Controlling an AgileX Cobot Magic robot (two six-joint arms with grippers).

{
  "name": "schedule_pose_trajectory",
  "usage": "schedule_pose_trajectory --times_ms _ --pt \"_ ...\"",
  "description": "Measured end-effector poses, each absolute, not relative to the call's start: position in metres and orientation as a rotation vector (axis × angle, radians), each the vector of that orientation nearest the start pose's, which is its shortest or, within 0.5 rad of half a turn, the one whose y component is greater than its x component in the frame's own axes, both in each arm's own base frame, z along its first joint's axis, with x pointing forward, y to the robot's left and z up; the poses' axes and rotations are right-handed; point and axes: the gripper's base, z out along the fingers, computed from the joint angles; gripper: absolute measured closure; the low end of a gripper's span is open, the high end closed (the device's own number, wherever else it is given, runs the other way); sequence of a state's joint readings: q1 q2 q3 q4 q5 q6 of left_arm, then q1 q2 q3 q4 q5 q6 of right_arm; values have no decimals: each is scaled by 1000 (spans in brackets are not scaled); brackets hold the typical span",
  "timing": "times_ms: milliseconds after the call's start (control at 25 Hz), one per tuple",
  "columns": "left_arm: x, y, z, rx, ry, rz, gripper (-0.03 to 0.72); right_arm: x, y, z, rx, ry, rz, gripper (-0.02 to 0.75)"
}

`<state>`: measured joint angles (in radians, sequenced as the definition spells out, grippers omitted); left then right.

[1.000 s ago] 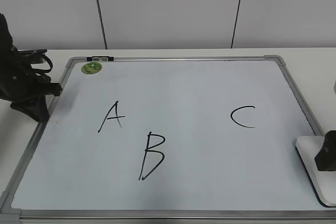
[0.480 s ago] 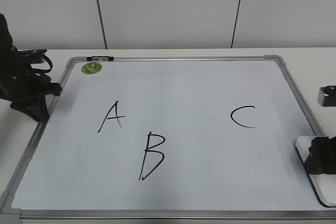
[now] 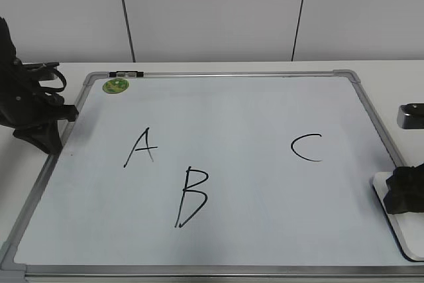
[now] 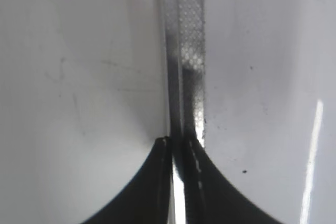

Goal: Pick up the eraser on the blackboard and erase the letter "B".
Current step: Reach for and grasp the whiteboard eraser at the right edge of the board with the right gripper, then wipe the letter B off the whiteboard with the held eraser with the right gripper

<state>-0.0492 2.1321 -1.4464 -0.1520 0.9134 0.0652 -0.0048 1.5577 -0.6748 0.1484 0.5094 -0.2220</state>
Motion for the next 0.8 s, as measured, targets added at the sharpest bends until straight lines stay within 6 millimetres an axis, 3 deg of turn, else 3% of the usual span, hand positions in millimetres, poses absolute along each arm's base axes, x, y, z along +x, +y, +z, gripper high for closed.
schedule_pose_trajectory --times_ms 800 --pt "407 -31 128 38 3076 -189 678 264 8 174 -181 2958 128 194"
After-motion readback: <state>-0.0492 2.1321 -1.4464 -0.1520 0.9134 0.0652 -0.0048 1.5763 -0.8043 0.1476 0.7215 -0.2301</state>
